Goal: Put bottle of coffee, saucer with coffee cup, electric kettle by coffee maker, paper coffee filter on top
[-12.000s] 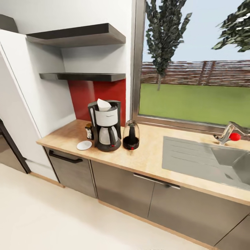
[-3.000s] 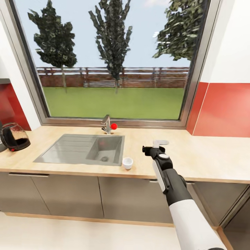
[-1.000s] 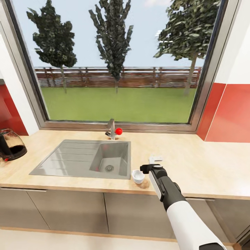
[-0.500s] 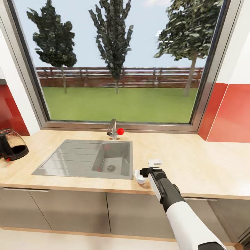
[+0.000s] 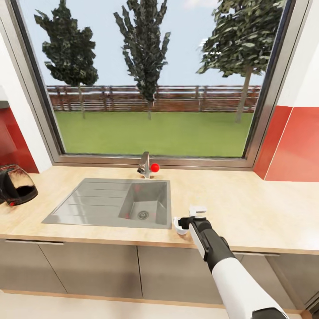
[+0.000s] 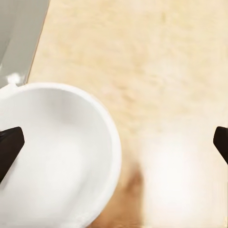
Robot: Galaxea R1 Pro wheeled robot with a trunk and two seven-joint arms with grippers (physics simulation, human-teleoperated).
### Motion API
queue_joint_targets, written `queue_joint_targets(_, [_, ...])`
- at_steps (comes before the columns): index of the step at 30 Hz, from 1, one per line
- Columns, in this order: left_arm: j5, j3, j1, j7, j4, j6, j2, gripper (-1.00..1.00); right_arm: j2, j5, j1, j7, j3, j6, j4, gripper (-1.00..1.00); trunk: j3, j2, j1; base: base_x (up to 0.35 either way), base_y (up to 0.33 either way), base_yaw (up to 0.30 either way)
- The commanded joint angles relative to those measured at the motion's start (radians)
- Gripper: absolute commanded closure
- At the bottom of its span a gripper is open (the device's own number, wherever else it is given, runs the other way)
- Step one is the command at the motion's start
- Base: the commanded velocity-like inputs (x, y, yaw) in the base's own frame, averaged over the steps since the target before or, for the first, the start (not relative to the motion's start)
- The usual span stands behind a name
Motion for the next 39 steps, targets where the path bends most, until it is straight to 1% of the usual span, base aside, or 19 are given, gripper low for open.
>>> queue_joint_targets(1, [-0.001, 0.008, -0.001, -0.006, 0.001, -0.003, 0.0, -1.0, 0.0, 0.003, -0.001, -0.003, 0.002, 0.006, 0.01, -1.0, -0.002, -0.002, 0.001, 0.0, 0.0, 0.0])
queue_joint_targets(5, [-0.001, 0.008, -0.001, -0.006, 0.001, -0.002, 0.0, -1.0, 0.0, 0.003, -0.001, -0.003, 0.002, 0.006, 0.027, -1.0, -0.002, -0.002, 0.001, 0.0, 0.0, 0.0])
queue_joint_targets(39, [-0.001, 0.008, -0.001, -0.006, 0.001, -0.003, 0.0, -1.0, 0.0, 0.003, -0.001, -0.003, 0.002, 0.004, 0.049, -1.0, -0.002, -0.002, 0.001, 0.0, 0.0, 0.0])
